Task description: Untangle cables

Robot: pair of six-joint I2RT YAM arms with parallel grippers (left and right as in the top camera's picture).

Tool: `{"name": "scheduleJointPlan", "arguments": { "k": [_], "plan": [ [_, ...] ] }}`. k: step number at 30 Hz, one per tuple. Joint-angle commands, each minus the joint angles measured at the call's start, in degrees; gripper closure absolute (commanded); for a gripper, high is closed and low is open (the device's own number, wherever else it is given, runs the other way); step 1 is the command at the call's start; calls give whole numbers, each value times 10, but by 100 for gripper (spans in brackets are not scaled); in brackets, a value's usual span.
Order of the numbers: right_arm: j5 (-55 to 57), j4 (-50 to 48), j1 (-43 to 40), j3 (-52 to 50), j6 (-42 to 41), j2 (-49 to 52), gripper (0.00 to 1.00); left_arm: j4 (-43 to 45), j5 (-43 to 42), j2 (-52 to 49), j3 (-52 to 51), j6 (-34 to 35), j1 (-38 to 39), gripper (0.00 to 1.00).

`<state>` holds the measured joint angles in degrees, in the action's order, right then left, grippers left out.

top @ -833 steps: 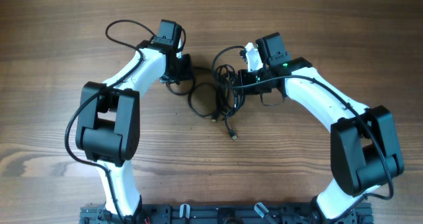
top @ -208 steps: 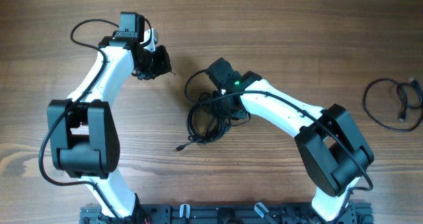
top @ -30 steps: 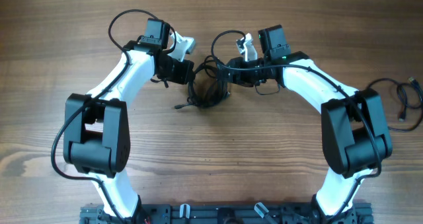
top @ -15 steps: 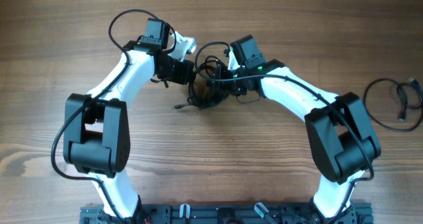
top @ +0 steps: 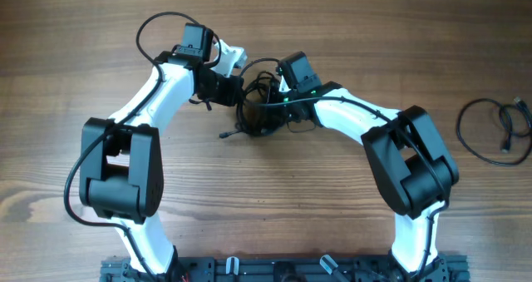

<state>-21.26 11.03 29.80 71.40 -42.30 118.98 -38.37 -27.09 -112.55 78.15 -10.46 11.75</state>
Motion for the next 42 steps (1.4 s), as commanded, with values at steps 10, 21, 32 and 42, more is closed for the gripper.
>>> {"name": "scheduleJointPlan", "arguments": {
  "k": [10,21,32,42],
  "plan": [
    [-318,18,-150,3,106,-30,96,1,-18,-7,-4,-11,2,96],
    [-447,62,-166,3,265,-30,96,1,-18,-7,-4,-11,2,96],
    [-381,75,-170,3,184,-33,72,1,-18,-7,-4,-11,2,96],
    [-311,1,-166,3,90,-75,71,3,-18,-7,-4,-12,2,96]
  ]
}}
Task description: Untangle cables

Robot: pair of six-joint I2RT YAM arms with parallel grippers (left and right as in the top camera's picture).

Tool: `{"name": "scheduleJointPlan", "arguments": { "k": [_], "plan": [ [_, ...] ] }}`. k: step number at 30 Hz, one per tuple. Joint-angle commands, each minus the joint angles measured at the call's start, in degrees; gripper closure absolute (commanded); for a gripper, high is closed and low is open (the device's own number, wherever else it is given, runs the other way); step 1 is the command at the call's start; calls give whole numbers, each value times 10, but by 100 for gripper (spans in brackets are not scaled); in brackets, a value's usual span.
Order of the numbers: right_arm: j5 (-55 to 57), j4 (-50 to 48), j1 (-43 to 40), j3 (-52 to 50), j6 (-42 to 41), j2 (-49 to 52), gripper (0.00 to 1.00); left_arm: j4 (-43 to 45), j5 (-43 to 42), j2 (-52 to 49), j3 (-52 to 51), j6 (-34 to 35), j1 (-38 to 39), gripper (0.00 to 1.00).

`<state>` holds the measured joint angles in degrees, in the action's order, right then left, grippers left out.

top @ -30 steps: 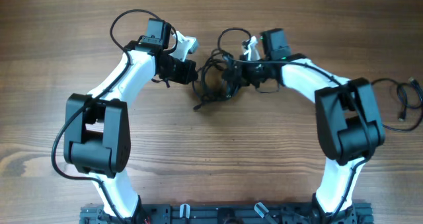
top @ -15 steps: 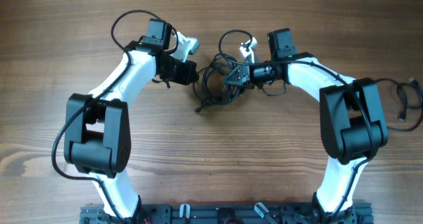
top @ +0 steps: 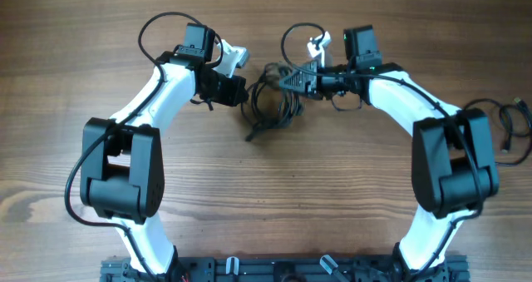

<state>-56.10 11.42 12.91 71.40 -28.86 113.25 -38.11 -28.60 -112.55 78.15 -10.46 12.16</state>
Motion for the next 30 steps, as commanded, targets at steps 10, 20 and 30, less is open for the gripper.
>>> {"name": "scheduleJointPlan", "arguments": {
  "k": [10,20,30],
  "plan": [
    [219,34,64,3,-41,-17,96,0,-3,-7,-4,-12,-3,96],
    [387,37,115,3,-43,24,96,0,-3,-7,-4,-12,-3,96],
    [254,32,65,26,-27,-52,94,1,-3,-7,-4,-12,-3,96]
  ]
}}
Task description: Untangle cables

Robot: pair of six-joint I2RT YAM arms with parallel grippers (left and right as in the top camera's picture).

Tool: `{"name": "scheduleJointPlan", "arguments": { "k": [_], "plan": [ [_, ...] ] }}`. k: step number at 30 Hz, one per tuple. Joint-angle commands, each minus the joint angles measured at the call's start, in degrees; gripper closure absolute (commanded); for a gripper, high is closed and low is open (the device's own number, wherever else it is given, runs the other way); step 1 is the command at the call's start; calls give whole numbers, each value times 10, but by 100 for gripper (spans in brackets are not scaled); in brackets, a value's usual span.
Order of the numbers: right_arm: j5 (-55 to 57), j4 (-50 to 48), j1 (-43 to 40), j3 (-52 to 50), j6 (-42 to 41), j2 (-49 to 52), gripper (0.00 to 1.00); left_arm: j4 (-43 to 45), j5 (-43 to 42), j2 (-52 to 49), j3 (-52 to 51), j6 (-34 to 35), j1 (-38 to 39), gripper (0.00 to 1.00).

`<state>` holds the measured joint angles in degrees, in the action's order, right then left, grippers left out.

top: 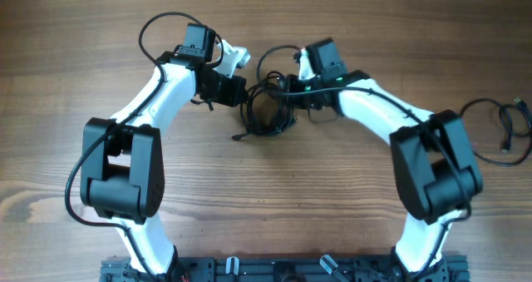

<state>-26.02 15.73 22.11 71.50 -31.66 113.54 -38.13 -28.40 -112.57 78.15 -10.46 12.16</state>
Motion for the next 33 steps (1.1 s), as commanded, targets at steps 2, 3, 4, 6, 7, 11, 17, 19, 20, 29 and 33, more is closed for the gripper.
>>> {"name": "scheduleJointPlan", "arguments": {
  "k": [2,3,4,6,7,11,17,19,20,29,33],
  "plan": [
    [-38,-22,-37,25,-13,-56,81,1,-5,-7,-4,-12,-3,96],
    [-26,-27,-38,23,-24,-52,76,2,-5,-7,-4,-11,-3,96],
    [-16,-29,-39,21,-35,-49,73,2,-5,-7,-4,-11,-3,96],
    [-9,-31,-39,20,-45,-38,69,2,-5,-7,-4,-11,-3,96],
    [-5,-33,-39,20,-44,-32,66,2,-5,-7,-4,-11,-3,96],
    [31,-29,-39,20,-1,-14,66,2,-5,-7,-4,-11,-3,96],
    [47,-31,-41,20,-12,3,65,2,-5,-7,-4,-11,-3,96],
    [70,-31,-41,20,12,11,68,2,-5,-7,-4,-11,-3,96],
    [70,-29,-43,20,31,15,68,2,-5,-7,-4,-11,-3,96],
    [66,31,-54,19,65,23,71,2,-5,-7,-4,-11,0,96],
    [65,30,-47,6,77,32,70,2,-5,-7,-4,-11,0,96]
  ]
}}
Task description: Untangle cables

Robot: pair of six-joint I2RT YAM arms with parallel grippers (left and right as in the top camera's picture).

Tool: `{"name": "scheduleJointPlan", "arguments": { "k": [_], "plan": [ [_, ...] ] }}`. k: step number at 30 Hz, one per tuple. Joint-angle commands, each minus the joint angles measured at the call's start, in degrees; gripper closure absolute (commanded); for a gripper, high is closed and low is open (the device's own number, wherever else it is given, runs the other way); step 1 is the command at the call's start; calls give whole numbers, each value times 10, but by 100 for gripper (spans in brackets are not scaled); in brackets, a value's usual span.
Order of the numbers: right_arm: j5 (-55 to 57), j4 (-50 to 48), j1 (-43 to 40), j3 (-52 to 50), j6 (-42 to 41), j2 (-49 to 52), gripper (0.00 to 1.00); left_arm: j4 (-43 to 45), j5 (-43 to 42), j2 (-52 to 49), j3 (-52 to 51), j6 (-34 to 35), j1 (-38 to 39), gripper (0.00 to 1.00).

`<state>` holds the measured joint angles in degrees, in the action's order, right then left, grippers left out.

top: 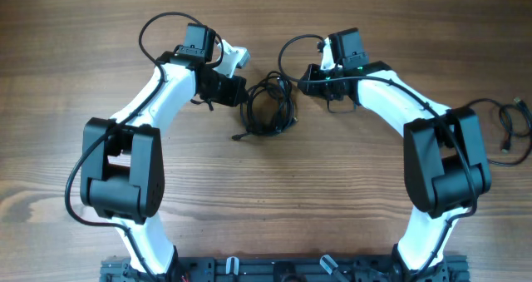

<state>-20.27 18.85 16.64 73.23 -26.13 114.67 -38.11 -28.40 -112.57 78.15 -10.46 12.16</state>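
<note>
A black cable tangle lies in loose loops on the wooden table between the two arms, with one plug end trailing out at its lower left. My left gripper sits at the tangle's upper left edge, its dark fingers pressed on a strand there. My right gripper stands just off the tangle's upper right edge, pointing left at it. From above, the gap between its fingers cannot be made out, nor whether a strand is in it.
A second black cable lies coiled at the table's far right edge. Each wrist carries its own thin cable loop above it. Both arm bases stand at the near edge.
My right gripper has moved right and slightly up, from over the tangle's top to just off its right edge. The tangle has settled a little more open. The left arm has not moved.
My right gripper was first down in the tangle's middle while the left held its left edge. Then it was far to the right with strands stretched out between the grippers. Then it was back over the tangle, and now it stands beside it.
</note>
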Motion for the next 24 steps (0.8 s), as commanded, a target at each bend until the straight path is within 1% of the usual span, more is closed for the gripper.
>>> {"name": "scheduleJointPlan", "arguments": {
  "k": [1,10,24],
  "plan": [
    [8,-3,10,-14,21,22,69,2,-5,-7,-4,-12,0,96],
    [-12,-33,33,-14,20,39,68,2,-5,-7,-4,-11,0,96],
    [-10,-82,38,-14,5,41,67,2,-5,-7,-4,-11,0,96]
  ]
}}
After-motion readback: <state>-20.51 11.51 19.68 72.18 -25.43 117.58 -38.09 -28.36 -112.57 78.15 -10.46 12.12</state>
